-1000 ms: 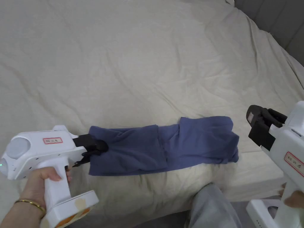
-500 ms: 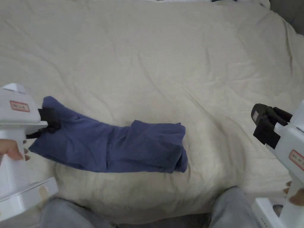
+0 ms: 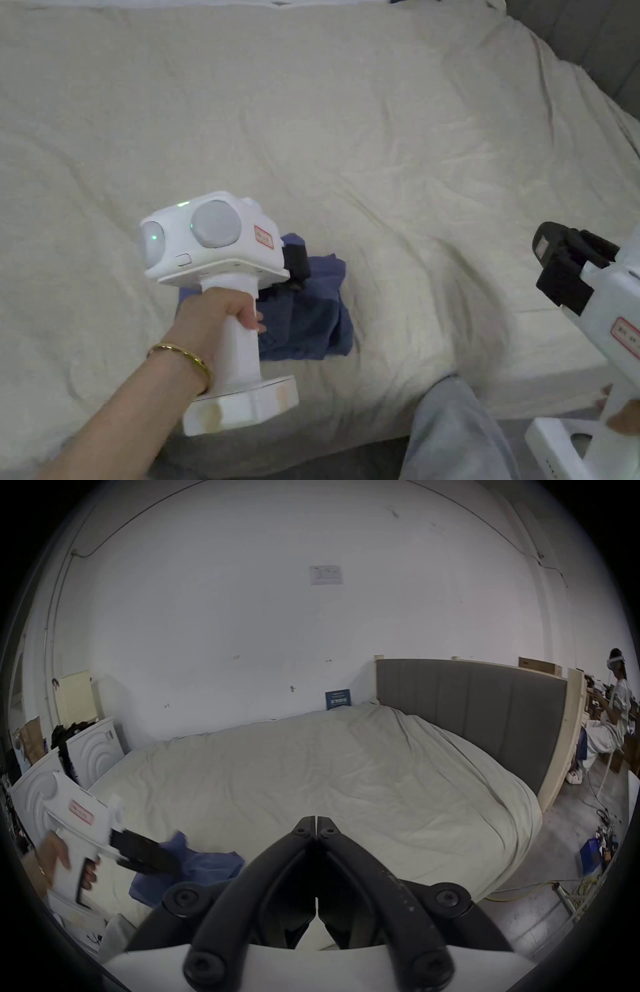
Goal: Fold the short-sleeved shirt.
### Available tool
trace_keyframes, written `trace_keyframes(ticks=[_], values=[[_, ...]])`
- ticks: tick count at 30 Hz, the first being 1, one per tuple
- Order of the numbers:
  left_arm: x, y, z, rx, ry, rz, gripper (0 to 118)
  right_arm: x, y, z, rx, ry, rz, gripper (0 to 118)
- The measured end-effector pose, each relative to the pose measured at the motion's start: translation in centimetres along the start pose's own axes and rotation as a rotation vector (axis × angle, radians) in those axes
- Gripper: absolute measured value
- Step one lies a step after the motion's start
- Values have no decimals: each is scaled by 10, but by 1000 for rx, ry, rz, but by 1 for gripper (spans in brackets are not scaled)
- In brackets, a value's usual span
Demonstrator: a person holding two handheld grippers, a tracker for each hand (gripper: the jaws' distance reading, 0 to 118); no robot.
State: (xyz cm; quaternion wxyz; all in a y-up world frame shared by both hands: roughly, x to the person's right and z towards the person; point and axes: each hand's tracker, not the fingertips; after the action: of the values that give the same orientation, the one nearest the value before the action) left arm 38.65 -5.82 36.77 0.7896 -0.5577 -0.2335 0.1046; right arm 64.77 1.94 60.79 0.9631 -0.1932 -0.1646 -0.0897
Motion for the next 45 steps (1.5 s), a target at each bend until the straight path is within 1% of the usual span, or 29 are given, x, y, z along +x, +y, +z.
trace_keyframes(ticks=[1, 3, 4, 5, 7, 8, 9, 10, 11, 13, 14, 15, 20, 23, 26, 28, 30, 31, 34, 36, 39, 42, 43, 45], values=[[3, -2, -13, -30, -28, 23, 54, 5, -2, 2, -2, -13, -9, 2], [7, -5, -35, -73, -105, 61, 58, 10, -3, 5, -6, -32, -23, 2], [9, -6, -43, -96, -158, 77, 63, 14, -5, 6, -9, -39, -27, 2], [11, -8, -49, -111, -183, 90, 63, 17, -6, 7, -12, -46, -31, 2], [13, -11, -48, -103, -148, 58, 67, 15, -5, 10, -18, -55, -34, 2], [14, -8, -43, -68, -130, 1, 66, 16, -6, 11, -18, -60, -35, 2], [15, -9, -36, -8, -117, -52, 63, 18, -6, 12, -18, -61, -36, 2], [16, -10, -25, 64, -82, -108, 55, 16, -4, 12, -19, -61, -38, 2], [17, -13, -16, 128, -34, -160, 40, 15, -4, 12, -18, -59, -40, 2], [19, -18, 0, 274, 102, -258, 17, 14, -4, 12, -17, -55, -40, 2], [17, -21, 1, 305, 170, -271, 4, 11, -2, 12, -14, -49, -41, 2], [15, -23, 1, 311, 199, -295, 2, 9, -2, 11, -13, -44, -41, 2], [9, -40, -28, 196, 98, -282, 1, -1, -2, 9, -13, -18, -36, 2], [14, -57, -55, 152, 90, -307, 1, -5, -2, 8, -19, -10, -31, 2], [17, -61, -74, 148, 132, -295, 1, -8, -2, 8, -25, -4, -30, 2], [16, -57, -75, 153, 135, -295, 1, -12, -1, 9, -26, 3, -30, 2], [13, -51, -65, 143, 107, -280, 1, -17, 2, 8, -28, 12, -16, 2], [11, -49, -55, 161, 79, -278, 1, -21, 3, 8, -28, 18, 2, 2], [7, -47, -5, 371, 70, -309, 1, -41, 7, 6, -21, 64, 54, 2], [0, -48, 29, 501, 117, -324, 1, -58, 8, 1, -18, 116, 68, 2], [-18, -58, 72, 688, 239, -336, 1, -88, 1, -17, -33, 210, 80, 2], [-37, -72, 96, 779, 379, -370, 1, -128, -15, -42, -63, 290, 120, 2], [-44, -78, 102, 785, 396, -379, 1, -142, -23, -53, -85, 307, 135, 2], [-55, -86, 108, 774, 425, -371, 1, -165, -39, -76, -139, 327, 139, 2]])
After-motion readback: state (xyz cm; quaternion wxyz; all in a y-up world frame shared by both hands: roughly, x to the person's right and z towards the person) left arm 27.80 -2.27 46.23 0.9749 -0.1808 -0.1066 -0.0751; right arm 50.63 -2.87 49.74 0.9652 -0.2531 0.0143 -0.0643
